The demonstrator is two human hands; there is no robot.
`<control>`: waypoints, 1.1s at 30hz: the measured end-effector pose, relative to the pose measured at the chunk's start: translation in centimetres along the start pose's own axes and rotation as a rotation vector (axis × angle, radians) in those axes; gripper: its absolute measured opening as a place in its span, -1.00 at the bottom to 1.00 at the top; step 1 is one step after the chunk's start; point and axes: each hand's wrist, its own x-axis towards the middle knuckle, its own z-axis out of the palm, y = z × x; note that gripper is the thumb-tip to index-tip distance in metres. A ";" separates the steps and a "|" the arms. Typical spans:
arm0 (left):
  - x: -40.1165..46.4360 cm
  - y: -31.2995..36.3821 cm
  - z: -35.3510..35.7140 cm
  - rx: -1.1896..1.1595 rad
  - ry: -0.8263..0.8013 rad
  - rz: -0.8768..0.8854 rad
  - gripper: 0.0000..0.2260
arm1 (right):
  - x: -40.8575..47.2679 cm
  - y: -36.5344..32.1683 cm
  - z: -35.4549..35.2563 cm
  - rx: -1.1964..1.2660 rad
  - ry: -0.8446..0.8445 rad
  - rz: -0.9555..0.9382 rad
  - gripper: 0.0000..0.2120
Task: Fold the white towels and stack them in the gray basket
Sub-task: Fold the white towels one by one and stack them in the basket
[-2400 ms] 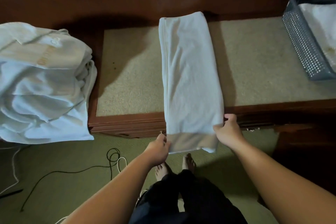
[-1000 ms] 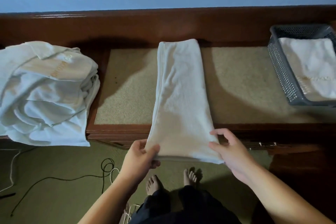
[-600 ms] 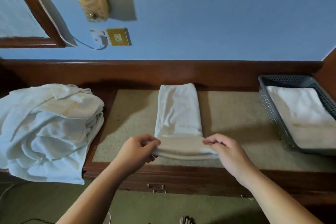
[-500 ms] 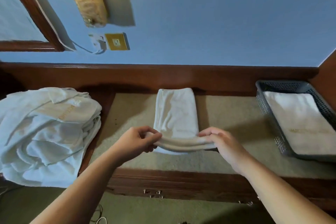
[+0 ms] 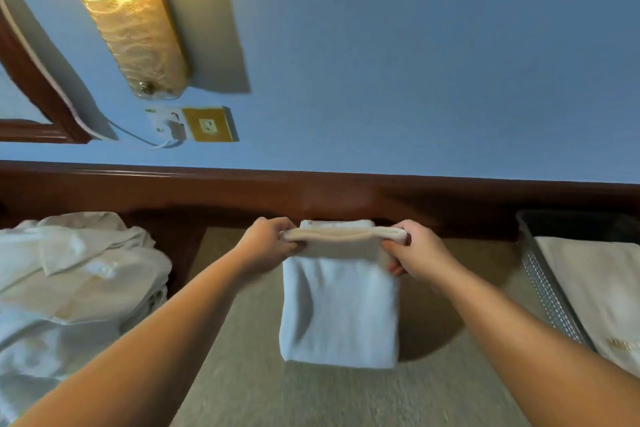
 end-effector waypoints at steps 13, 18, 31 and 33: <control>19.1 -8.2 12.8 -0.313 0.189 -0.394 -0.68 | 21.1 10.3 10.1 -0.044 0.175 0.346 -0.80; 21.4 -10.1 16.8 -0.386 0.265 -0.516 -0.66 | 23.9 14.1 14.5 -0.140 0.418 0.393 -0.64; 14.0 -4.2 19.7 0.250 0.437 0.001 -0.49 | 16.5 11.6 15.8 -0.638 0.425 -0.137 -0.56; 13.8 -5.8 21.7 0.333 0.192 0.038 -0.43 | 15.6 14.4 17.1 -0.772 0.231 -0.232 -0.47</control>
